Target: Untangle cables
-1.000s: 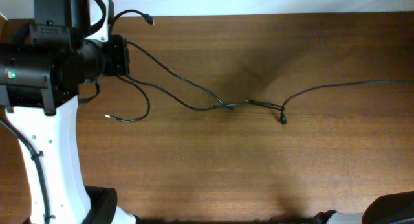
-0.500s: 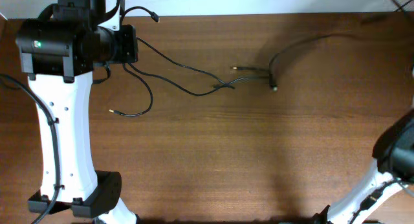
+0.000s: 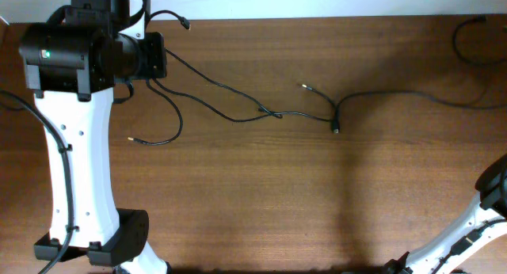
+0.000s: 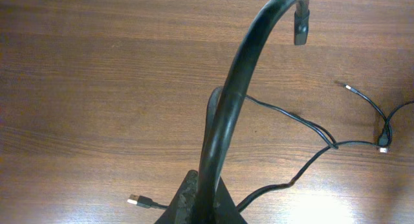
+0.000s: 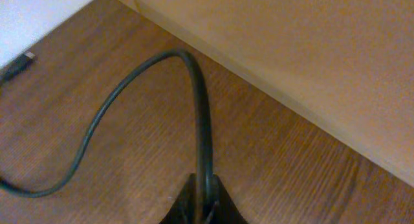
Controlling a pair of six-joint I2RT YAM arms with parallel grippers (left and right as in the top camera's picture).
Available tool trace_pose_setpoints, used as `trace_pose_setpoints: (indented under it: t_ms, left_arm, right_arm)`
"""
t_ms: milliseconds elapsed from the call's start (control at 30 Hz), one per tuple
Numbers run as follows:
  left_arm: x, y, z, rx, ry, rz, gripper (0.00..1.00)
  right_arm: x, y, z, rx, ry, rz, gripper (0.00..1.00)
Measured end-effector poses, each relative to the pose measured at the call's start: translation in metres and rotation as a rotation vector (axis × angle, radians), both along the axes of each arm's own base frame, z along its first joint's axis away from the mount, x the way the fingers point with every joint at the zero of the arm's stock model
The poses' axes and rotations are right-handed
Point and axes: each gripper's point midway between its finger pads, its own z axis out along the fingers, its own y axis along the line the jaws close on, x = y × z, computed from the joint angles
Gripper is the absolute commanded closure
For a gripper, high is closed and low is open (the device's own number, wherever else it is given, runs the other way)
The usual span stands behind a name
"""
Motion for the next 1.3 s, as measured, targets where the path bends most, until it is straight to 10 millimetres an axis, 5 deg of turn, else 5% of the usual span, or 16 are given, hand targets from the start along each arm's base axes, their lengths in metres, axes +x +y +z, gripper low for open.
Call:
trace_pose_setpoints:
  t_ms: [167,267,367,433,467,567,700,767,800,900,1033,1133,1300]
  left_arm:
    - [0.0,0.001,0.0,0.003,0.0,0.002,1.0]
    - [0.0,0.001,0.0,0.003,0.0,0.002,1.0]
    - [0.0,0.001,0.0,0.003,-0.001,0.002,1.0]
    - [0.0,0.001,0.0,0.003,0.0,0.002,1.0]
    - [-0.001,0.001,0.0,0.003,0.003,0.002,1.0]
    - [-0.003,0.001,-0.002,0.005,0.016,0.002,1.0]
    - [0.0,0.001,0.0,0.008,0.0,-0.005,1.0]
    - [0.002,0.0,0.002,0.008,-0.012,-0.007,1.0]
    - [0.004,0.0,0.003,0.007,-0.02,-0.007,1.0]
    - [0.005,0.0,0.004,0.006,-0.027,-0.007,1.0]
    - [0.005,0.0,0.004,0.006,-0.027,-0.007,1.0]
    - [0.005,0.0,0.004,0.006,-0.028,-0.007,1.0]
    - [0.005,0.0,0.004,0.006,-0.028,-0.007,1.0]
  right_arm:
    - [0.012,0.019,0.002,0.053,-0.026,0.103,0.01]
    - [0.027,0.057,0.056,0.02,-0.047,0.223,0.01]
    - [0.041,0.136,0.124,-0.061,-0.02,0.455,0.03]
    - [0.047,0.221,0.153,-0.126,0.055,0.704,0.13]
    - [0.045,0.249,0.15,-0.132,0.105,0.801,0.16]
    - [0.01,0.338,0.094,-0.048,0.378,1.209,0.27]
    - [-0.008,0.375,0.085,-0.008,0.393,1.446,0.2]
    - [-0.011,0.389,0.087,0.037,0.34,1.51,0.01]
    - [-0.009,0.396,0.088,0.078,0.301,1.517,0.01]
    - [0.005,0.405,0.081,0.226,0.23,1.414,0.01]
    - [0.034,0.403,0.066,0.39,0.227,0.968,0.01]
    - [0.036,0.416,0.058,0.424,0.245,0.612,0.01]
    - [0.034,0.471,0.048,0.437,0.164,0.237,0.01]
